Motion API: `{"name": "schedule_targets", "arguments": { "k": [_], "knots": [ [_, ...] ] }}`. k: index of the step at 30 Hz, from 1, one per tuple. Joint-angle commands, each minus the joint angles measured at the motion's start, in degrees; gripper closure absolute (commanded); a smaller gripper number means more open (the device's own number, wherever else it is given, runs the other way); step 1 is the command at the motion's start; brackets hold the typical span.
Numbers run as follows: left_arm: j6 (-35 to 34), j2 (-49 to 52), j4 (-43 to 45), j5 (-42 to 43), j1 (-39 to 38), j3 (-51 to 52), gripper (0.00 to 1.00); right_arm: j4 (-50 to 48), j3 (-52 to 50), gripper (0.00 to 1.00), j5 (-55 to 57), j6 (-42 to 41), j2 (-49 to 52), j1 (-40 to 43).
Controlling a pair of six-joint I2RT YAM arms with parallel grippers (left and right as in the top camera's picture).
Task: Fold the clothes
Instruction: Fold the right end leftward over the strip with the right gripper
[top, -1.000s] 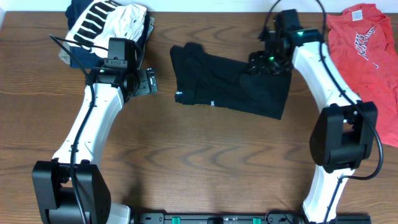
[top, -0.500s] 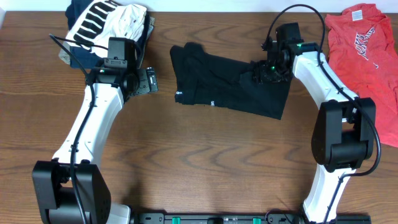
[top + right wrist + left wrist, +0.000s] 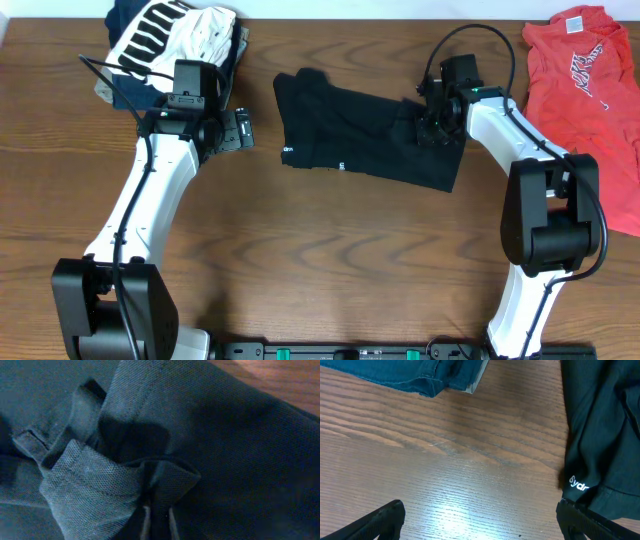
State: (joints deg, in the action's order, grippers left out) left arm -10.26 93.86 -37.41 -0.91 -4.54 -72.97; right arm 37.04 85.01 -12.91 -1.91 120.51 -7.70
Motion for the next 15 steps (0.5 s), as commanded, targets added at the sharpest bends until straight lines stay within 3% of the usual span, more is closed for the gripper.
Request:
{"name": "schedule_targets", "arguments": {
  "k": [1,10,15],
  "knots": [
    [0.6,0.3,0.0,-0.9,0.2,-0.4,0.02,0.5,1.6,0.92,-2.4,0.5,-2.1,-0.2],
    [0.6,0.3,0.0,-0.9,0.2,-0.4,0.02,4.2,2.8,0.92,-7.6,-0.2,-7.3,-5.2],
    [0.6,0.3,0.0,-0.9,0.2,-0.4,0.02,7.4,2.7,0.76,-7.0,-0.6,-7.3,-11.3]
  ]
}}
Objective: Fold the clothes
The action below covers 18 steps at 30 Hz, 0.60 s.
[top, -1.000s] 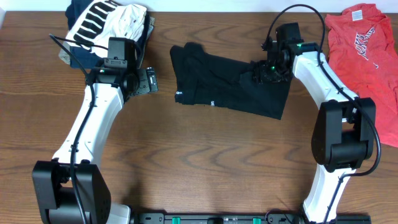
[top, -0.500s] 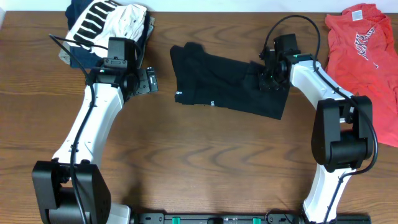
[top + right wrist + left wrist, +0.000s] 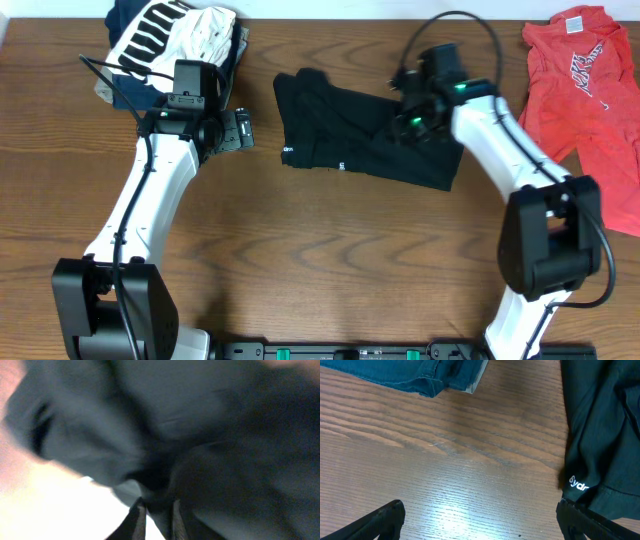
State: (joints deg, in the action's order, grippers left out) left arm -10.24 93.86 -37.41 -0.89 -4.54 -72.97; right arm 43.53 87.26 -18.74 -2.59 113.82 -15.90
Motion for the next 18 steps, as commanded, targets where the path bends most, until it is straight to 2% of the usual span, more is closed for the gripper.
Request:
{"name": "schedule_targets", "arguments": {
  "k": [1,5,9,12,18],
  "knots": [
    [0.6,0.3,0.0,-0.9,0.2,-0.4,0.02,1.1,0.4,0.70,-0.4,0.1,-0.6,-4.2],
    [0.6,0.3,0.0,-0.9,0.2,-0.4,0.02,1.2,0.5,0.48,3.7,-1.1,-0.6,-5.8],
    [2.0,0.3,1.0,0.6,0.2,-0.4,0.02,1.9,1.3,0.44,3.9,-2.3,-0.6,-3.4],
    [10.3,0.5,4.5,11.2,0.2,-0.4,0.02,2.9,2.5,0.42,3.9,-2.3,-0.6,-0.3],
    [10.6,5.1,10.9,19.4,0.2,-4.4,0.02,7.5,7.4,0.36,3.0,-2.1,-0.9,5.9]
  ]
}}
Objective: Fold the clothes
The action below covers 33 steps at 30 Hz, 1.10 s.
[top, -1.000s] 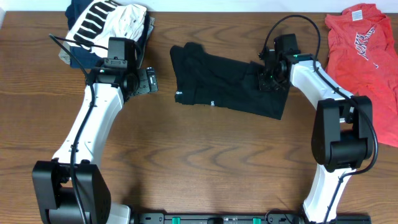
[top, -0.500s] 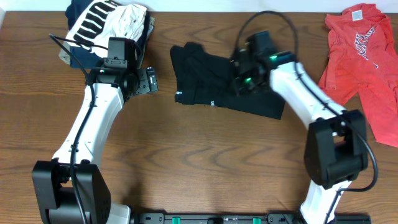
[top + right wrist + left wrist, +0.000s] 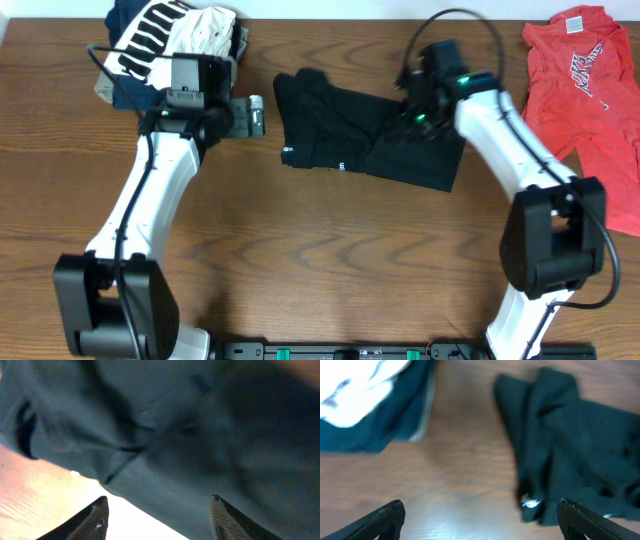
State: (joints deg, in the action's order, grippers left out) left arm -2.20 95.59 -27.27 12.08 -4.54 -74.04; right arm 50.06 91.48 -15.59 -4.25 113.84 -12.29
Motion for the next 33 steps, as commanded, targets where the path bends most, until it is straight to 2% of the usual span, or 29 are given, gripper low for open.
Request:
{"name": "schedule_targets", "arguments": {
  "k": [1,8,12,28,30,32,33],
  "knots": [
    [3.4,5.6,0.6,8.0,0.2,-5.7,0.02,1.7,4.1,0.36,-0.1,0.0,-1.0,3.3],
    [7.7,19.8,-1.2,10.1,-1.4,-20.7,0.02,5.5,7.1,0.33,-0.1,1.0,-1.1,6.9],
    [8.7,26.0,-0.6,10.0,-1.6,-25.3,0.02,6.6,7.1,0.32,0.0,1.4,-1.1,7.1],
    [10.1,37.8,-0.2,15.6,-1.8,-26.0,0.01,8.1,7.1,0.31,0.8,1.8,-1.1,7.0],
    [10.1,38.0,-0.5,16.0,-1.9,-25.8,0.09,8.0,7.1,0.31,0.8,1.8,-1.1,7.0],
    [10.1,38.0,-1.2,16.0,-2.1,-25.8,0.32,8.0,7.1,0.31,0.8,1.8,-1.1,7.0],
    [10.1,38.0,-1.7,16.0,-2.1,-25.8,0.52,8.0,7.1,0.31,0.8,1.8,-1.1,7.0]
  ]
}}
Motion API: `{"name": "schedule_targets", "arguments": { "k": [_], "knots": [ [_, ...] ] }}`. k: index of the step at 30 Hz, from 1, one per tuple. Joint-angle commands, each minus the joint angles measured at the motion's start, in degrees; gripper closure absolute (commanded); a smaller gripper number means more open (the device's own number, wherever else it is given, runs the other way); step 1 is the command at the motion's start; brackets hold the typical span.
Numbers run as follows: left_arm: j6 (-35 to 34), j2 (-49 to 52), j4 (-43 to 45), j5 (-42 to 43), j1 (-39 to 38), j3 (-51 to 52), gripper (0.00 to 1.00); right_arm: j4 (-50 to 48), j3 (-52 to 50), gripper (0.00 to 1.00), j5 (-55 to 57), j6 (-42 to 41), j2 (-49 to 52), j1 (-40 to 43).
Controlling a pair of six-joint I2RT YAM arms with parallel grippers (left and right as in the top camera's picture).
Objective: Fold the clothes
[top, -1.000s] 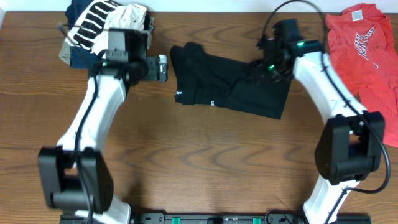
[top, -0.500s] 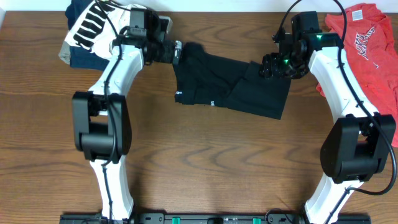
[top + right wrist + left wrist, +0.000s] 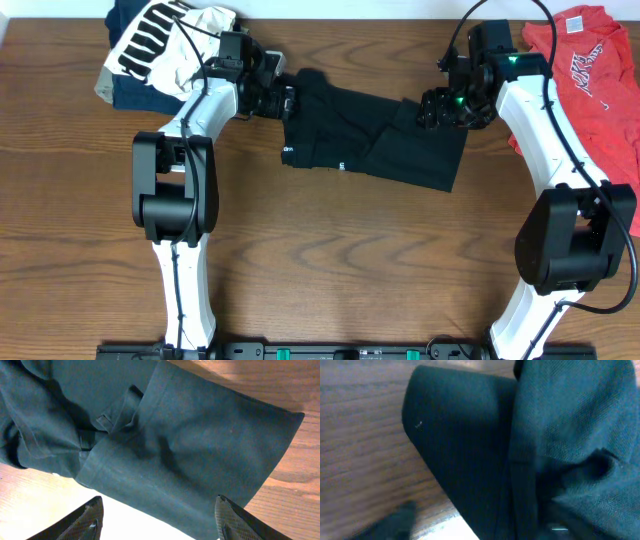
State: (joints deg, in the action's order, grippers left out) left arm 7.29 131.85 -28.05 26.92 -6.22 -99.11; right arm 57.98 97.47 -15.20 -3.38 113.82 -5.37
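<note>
A black garment [image 3: 360, 135] lies crumpled across the middle back of the wooden table [image 3: 320, 260]. My left gripper [image 3: 283, 97] is at its top-left corner. In the left wrist view dark cloth [image 3: 470, 450] fills most of the frame. The left gripper [image 3: 477, 527] stands wide, one finger blurred on the wood, the other lost against the cloth. My right gripper [image 3: 440, 108] hovers open over the garment's right end, and its fingers [image 3: 92, 517] straddle a folded flap [image 3: 190, 450] from above, holding nothing.
A pile of folded clothes [image 3: 170, 45], striped white-and-black on navy, sits at the back left behind the left arm. A red shirt [image 3: 585, 70] lies spread at the back right, next to the right arm.
My left gripper has gone from the bare wood left of the black garment to its top-left corner, with cloth now between the fingers. My right gripper, still open, sits farther right and higher above the cloth.
At first my right gripper was shut on cloth at the garment's right end and the left hung open over bare wood. Then the right, still shut, was farther left. Later it was open with the cloth let go, and the left had shifted up; now both are open at opposite ends.
</note>
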Motion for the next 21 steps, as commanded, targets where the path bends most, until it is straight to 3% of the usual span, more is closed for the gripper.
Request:
{"name": "schedule_targets", "arguments": {
  "k": [1,3,4,11,17,21],
  "knots": [
    [0.6,1.7,-1.4,1.1,-0.5,-0.7,0.67,0.1,1.1,0.31,0.4,0.9,-1.1,0.1],
    [0.6,1.7,-2.7,1.0,-0.5,-0.7,0.92,0.1,1.1,0.31,0.5,0.9,-1.1,0.1],
    [0.6,1.7,-3.3,0.9,-0.4,-0.7,0.94,0.1,1.1,0.31,0.5,0.9,-1.1,0.1],
    [0.5,-2.0,-9.4,-4.0,2.1,-0.8,0.94,0.1,0.9,0.38,0.5,0.2,-0.9,0.1],
    [0.6,-11.6,-16.7,-11.5,4.6,-0.8,0.94,-0.8,-0.3,0.43,0.4,0.2,0.0,0.1],
    [0.7,-17.6,-22.2,-15.4,4.3,-0.8,0.94,-1.9,-1.2,0.52,0.2,-1.2,1.5,0.0]
  ]
}}
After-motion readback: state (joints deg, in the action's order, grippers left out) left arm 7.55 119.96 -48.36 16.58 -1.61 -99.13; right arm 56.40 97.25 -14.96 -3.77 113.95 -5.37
